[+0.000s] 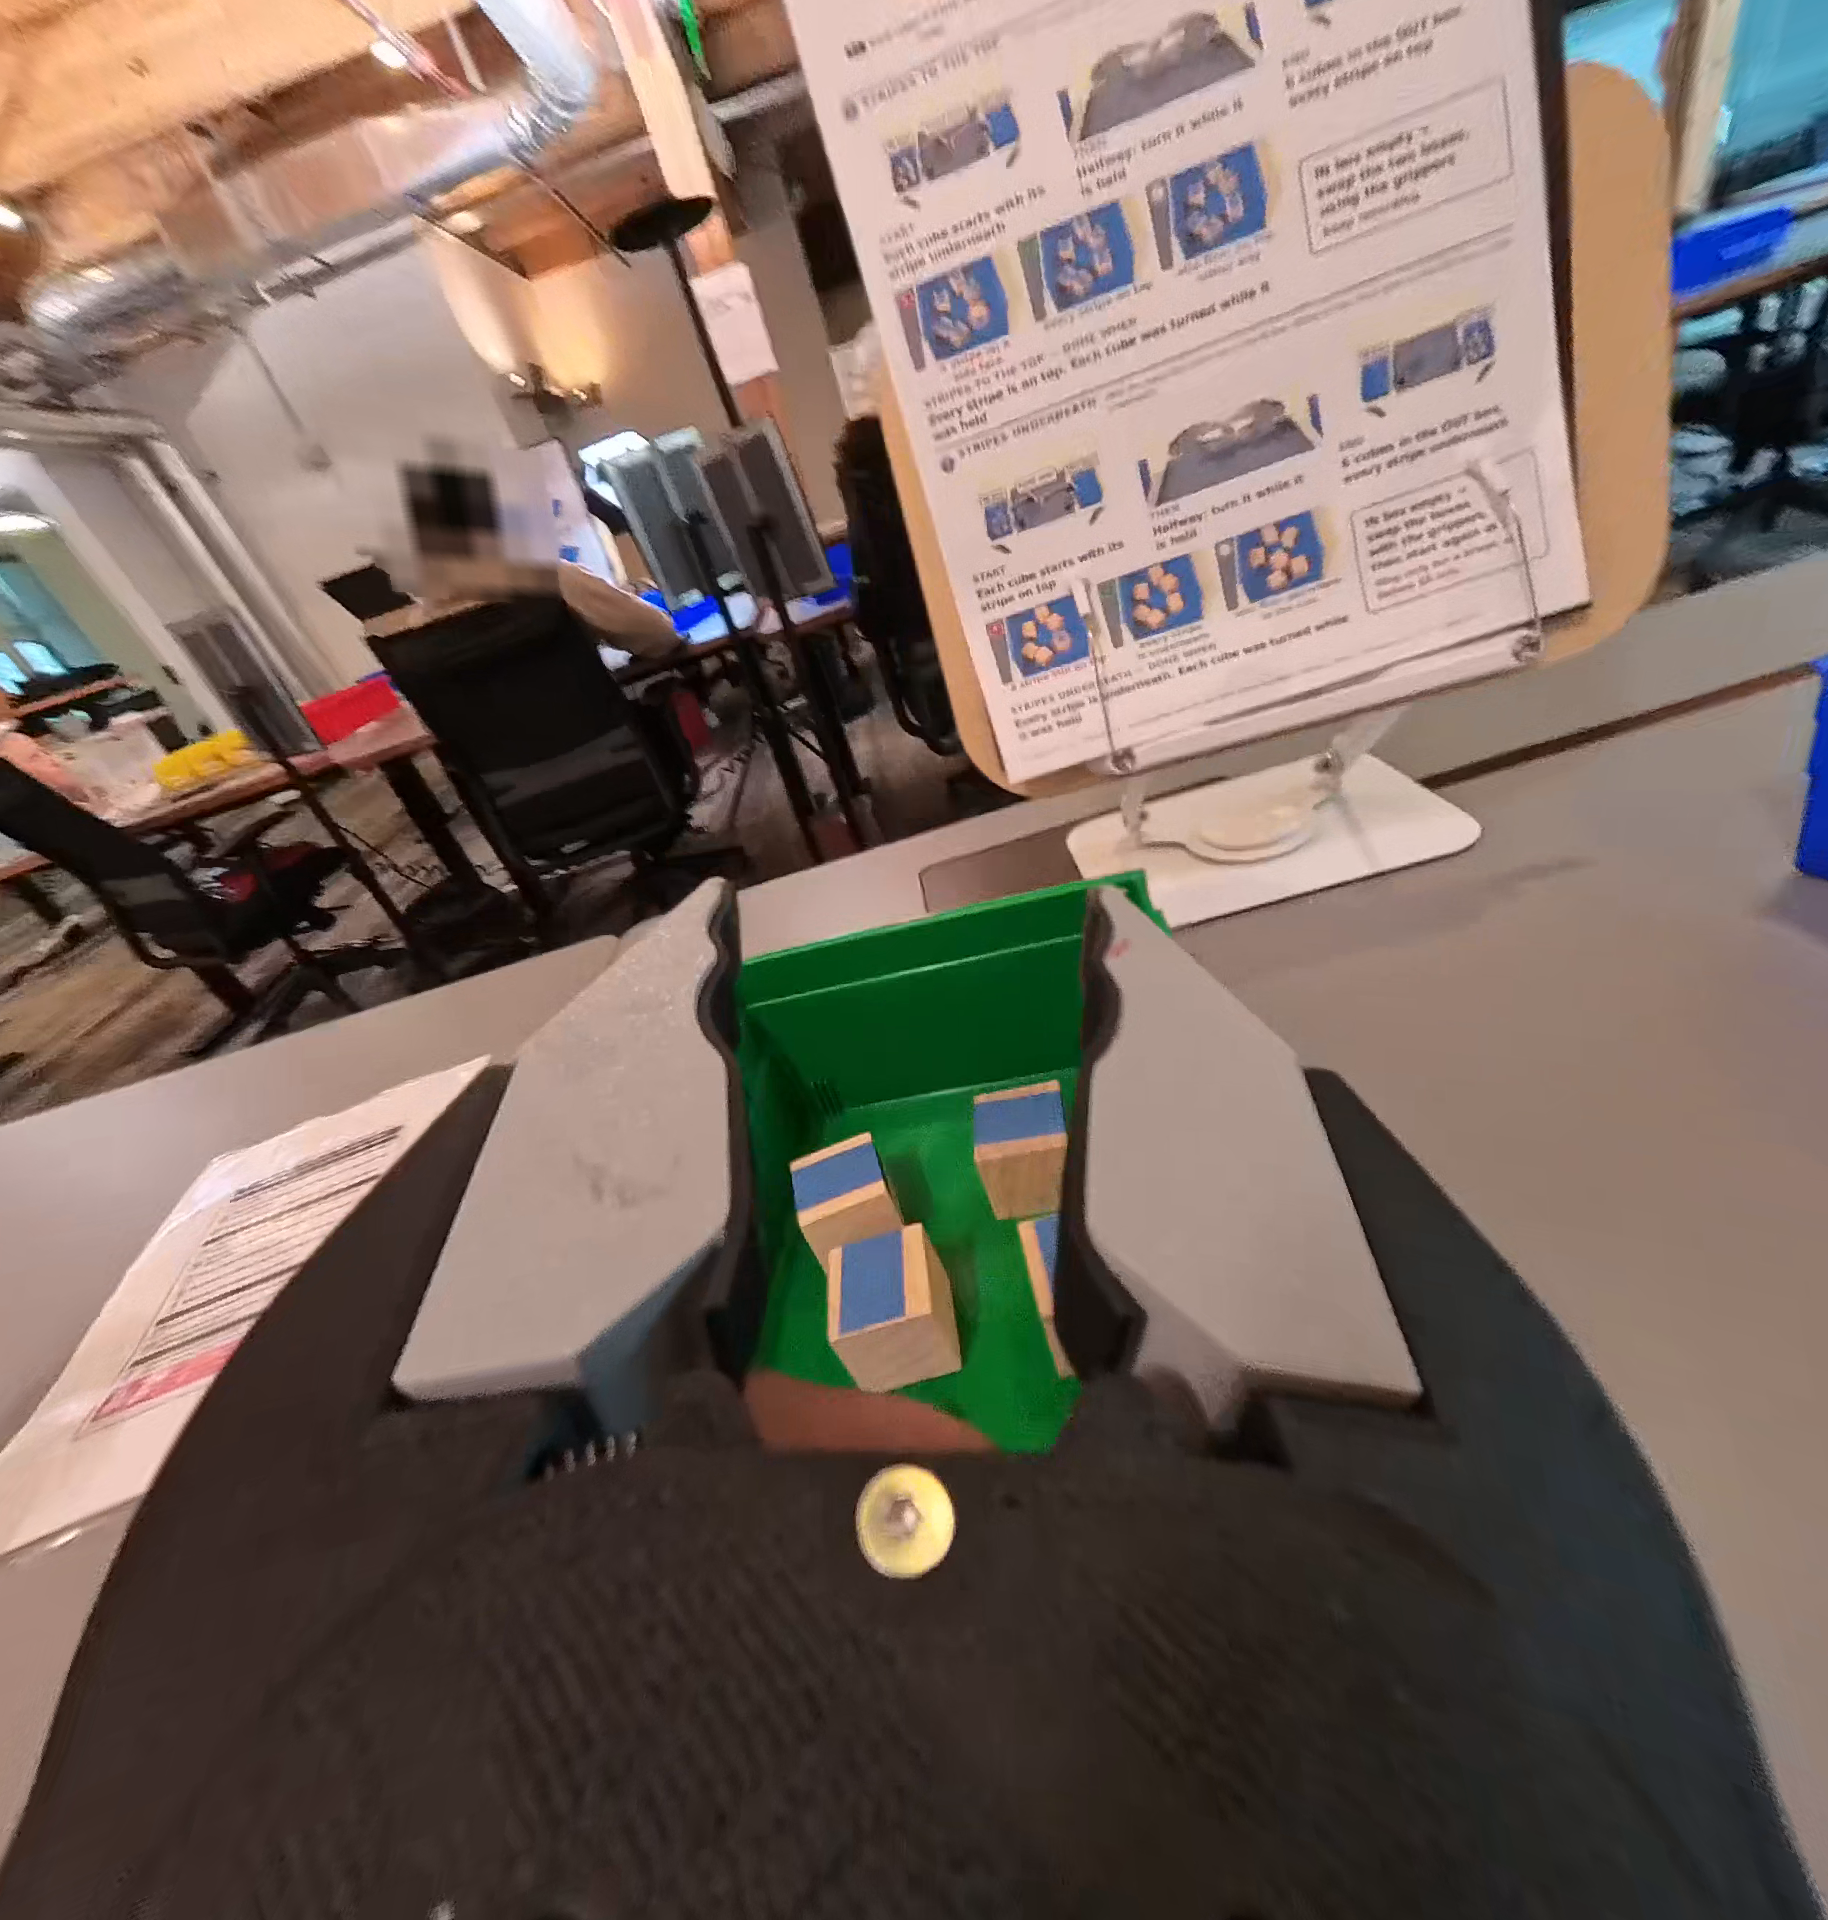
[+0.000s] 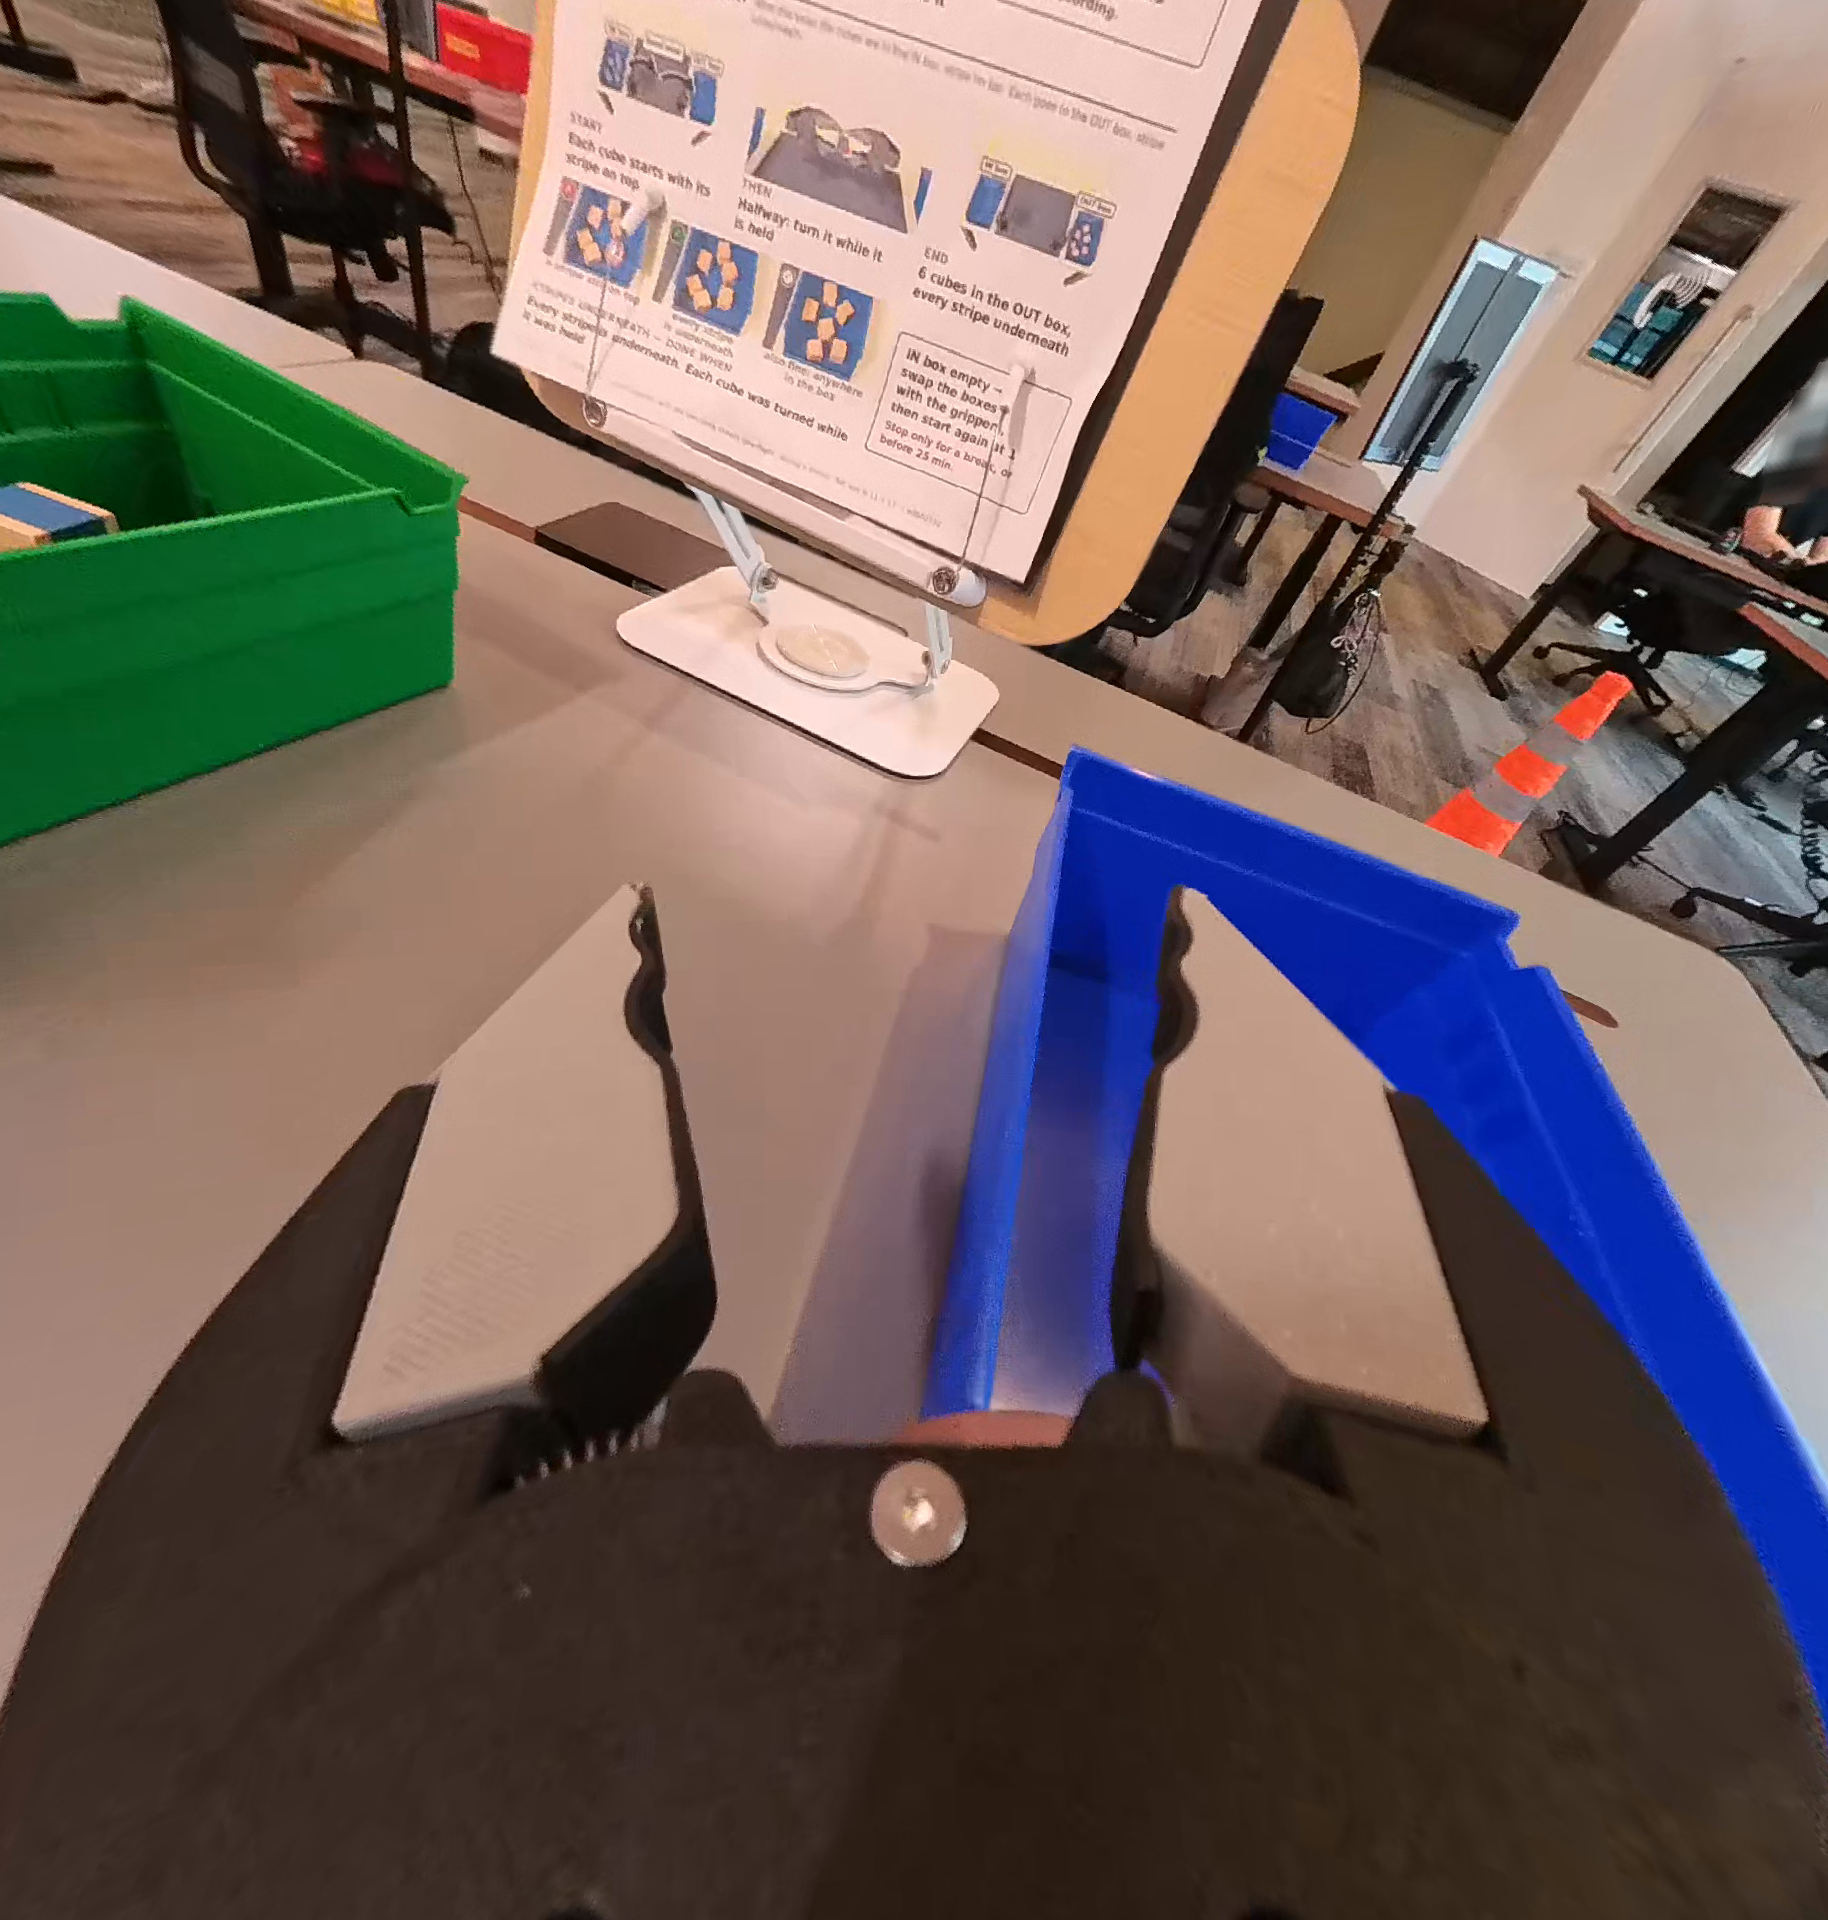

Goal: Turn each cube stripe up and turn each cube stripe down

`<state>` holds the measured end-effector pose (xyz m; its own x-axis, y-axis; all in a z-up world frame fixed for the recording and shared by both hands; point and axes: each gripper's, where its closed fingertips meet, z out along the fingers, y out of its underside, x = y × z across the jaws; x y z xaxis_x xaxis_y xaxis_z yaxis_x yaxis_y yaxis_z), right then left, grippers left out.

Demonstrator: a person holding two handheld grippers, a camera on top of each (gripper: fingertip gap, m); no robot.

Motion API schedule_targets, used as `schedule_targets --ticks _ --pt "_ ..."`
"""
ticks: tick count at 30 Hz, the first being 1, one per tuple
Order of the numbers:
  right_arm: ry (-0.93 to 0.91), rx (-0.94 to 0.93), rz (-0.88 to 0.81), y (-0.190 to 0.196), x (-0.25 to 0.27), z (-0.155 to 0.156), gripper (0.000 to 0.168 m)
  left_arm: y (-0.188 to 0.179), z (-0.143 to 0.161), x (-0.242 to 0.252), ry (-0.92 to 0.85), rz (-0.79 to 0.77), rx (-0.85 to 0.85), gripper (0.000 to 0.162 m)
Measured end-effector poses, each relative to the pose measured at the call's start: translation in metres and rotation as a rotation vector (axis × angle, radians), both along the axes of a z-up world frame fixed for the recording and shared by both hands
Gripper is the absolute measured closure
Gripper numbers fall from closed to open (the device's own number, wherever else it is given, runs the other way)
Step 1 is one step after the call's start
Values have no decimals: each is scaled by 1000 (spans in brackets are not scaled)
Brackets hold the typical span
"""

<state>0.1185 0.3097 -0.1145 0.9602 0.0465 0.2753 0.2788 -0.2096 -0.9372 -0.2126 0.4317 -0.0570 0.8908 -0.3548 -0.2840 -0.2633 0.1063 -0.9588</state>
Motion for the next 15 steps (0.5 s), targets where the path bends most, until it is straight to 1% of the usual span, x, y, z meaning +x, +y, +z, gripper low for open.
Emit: schedule_targets --ticks 2,5,8,10,12,13,15 --pt "15 -5 5 3 5 1 74 13 -5 -8 26 -49 -70 98" --pt "22 7 14 -1 8 8 75 25 -27 -29 68 -79 -213 96" --pt "18 4 20 -10 7 15 74 15 -60 -36 125 -215 -377 102" --pt "38 9 77 -16 -4 22 75 4 -82 -36 226 -354 -472 108" --pt "78 -19 153 -20 -20 25 75 -10 -102 -36 362 -532 -563 108" --pt "107 -26 195 -23 -28 28 74 -11 -111 -39 432 -581 -596 108" --pt "163 -41 287 -31 -46 32 75 -1 -124 -51 580 -592 -638 106"
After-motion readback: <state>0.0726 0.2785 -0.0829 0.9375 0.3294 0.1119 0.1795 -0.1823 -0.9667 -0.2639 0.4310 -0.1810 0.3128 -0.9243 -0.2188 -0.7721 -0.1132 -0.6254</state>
